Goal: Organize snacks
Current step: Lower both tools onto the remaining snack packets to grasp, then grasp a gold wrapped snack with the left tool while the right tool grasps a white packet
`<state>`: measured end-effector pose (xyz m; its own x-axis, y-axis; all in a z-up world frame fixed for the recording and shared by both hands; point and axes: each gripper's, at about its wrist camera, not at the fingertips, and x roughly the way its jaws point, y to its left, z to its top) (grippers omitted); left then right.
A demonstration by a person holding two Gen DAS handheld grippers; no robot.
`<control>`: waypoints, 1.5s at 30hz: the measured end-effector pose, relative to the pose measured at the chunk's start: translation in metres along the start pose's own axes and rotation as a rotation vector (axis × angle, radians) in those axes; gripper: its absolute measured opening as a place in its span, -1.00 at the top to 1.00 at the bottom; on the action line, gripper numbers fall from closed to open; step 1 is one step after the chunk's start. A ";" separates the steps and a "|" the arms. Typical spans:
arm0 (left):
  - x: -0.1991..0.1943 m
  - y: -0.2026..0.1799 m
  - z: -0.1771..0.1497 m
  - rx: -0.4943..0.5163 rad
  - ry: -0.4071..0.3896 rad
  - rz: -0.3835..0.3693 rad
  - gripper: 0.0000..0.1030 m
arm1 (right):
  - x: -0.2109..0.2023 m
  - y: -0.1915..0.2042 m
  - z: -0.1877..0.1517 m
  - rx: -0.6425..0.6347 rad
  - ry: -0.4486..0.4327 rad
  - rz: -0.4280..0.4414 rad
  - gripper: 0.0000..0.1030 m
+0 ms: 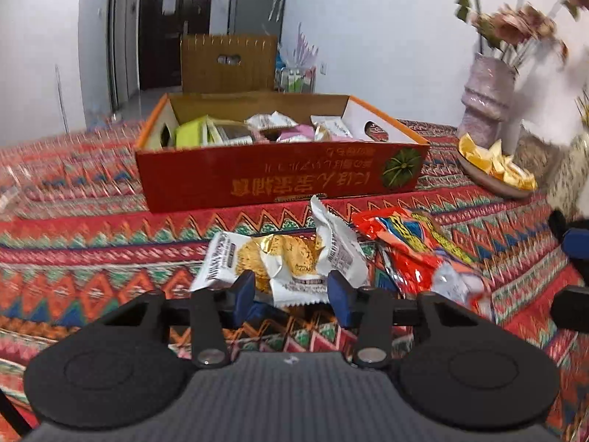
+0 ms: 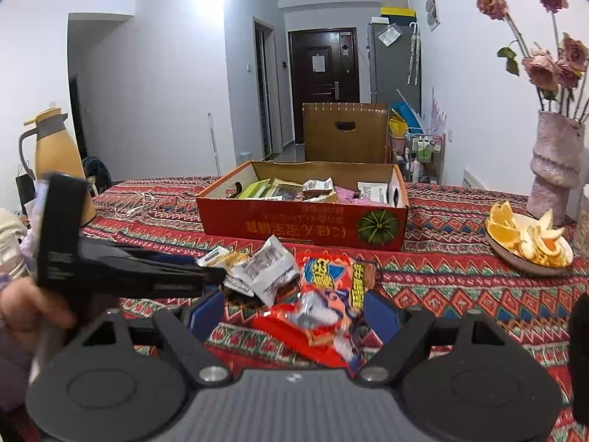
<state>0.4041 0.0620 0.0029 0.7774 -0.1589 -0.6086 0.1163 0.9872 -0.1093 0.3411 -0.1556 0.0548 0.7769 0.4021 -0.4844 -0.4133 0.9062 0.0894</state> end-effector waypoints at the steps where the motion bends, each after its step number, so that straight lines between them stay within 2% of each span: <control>1: 0.004 0.003 -0.001 -0.010 -0.001 -0.013 0.66 | 0.008 -0.001 0.004 0.004 0.004 0.009 -0.58; 3: 0.003 0.004 -0.004 0.001 0.008 -0.012 0.77 | 0.025 -0.003 0.010 0.020 0.015 0.037 -0.58; 6: -0.018 0.005 -0.009 0.014 -0.011 0.003 0.80 | 0.062 -0.002 0.022 0.046 0.040 0.079 -0.51; 9: -0.045 0.018 -0.021 -0.034 -0.028 0.020 0.82 | 0.106 0.005 0.031 0.060 0.083 0.109 -0.49; 12: -0.069 0.031 -0.032 -0.083 -0.039 0.027 0.82 | 0.145 0.019 0.031 0.023 0.145 0.108 -0.43; 14: -0.078 0.037 -0.035 -0.099 -0.054 0.041 0.82 | 0.166 0.032 0.025 -0.044 0.182 0.040 -0.26; 17: -0.085 0.043 -0.035 -0.109 -0.076 0.064 0.82 | 0.175 0.040 0.011 -0.118 0.177 -0.053 -0.26; 19: -0.086 0.045 -0.034 -0.106 -0.086 0.085 0.82 | 0.172 0.040 0.006 -0.134 0.167 -0.081 -0.27; 22: -0.083 0.045 -0.034 -0.110 -0.080 0.077 0.82 | 0.164 0.032 0.002 -0.114 0.170 -0.104 -0.35; 25: -0.086 0.041 -0.037 -0.100 -0.084 0.076 0.82 | 0.159 0.021 0.000 -0.081 0.188 -0.100 -0.46; 28: -0.092 0.040 -0.039 -0.097 -0.089 0.081 0.81 | 0.158 0.015 0.000 -0.046 0.193 -0.066 -0.44; 30: -0.096 0.038 -0.040 -0.101 -0.090 0.091 0.82 | 0.162 0.013 0.002 -0.029 0.183 -0.042 -0.17; 31: -0.099 0.036 -0.041 -0.101 -0.093 0.094 0.82 | 0.164 0.015 0.003 -0.038 0.177 -0.047 0.13; 32: -0.104 0.034 -0.042 -0.098 -0.098 0.099 0.82 | 0.162 0.016 0.004 -0.035 0.180 -0.034 0.17; 34: -0.113 0.031 -0.043 -0.096 -0.106 0.105 0.81 | 0.153 0.021 0.003 -0.028 0.169 0.008 0.23; 37: -0.127 0.023 -0.048 -0.087 -0.111 0.106 0.81 | 0.119 0.031 -0.001 -0.025 0.113 0.058 0.23; 41: -0.144 0.005 -0.060 -0.072 -0.103 0.084 0.81 | 0.063 0.035 -0.013 0.011 0.066 0.099 0.23; 45: -0.154 -0.014 -0.070 -0.049 -0.091 0.062 0.81 | 0.015 0.033 -0.032 0.030 0.060 0.105 0.23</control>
<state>0.2395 0.0720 0.0424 0.8351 -0.0934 -0.5421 0.0378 0.9929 -0.1128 0.3241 -0.1242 0.0221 0.6999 0.4874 -0.5222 -0.4758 0.8634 0.1681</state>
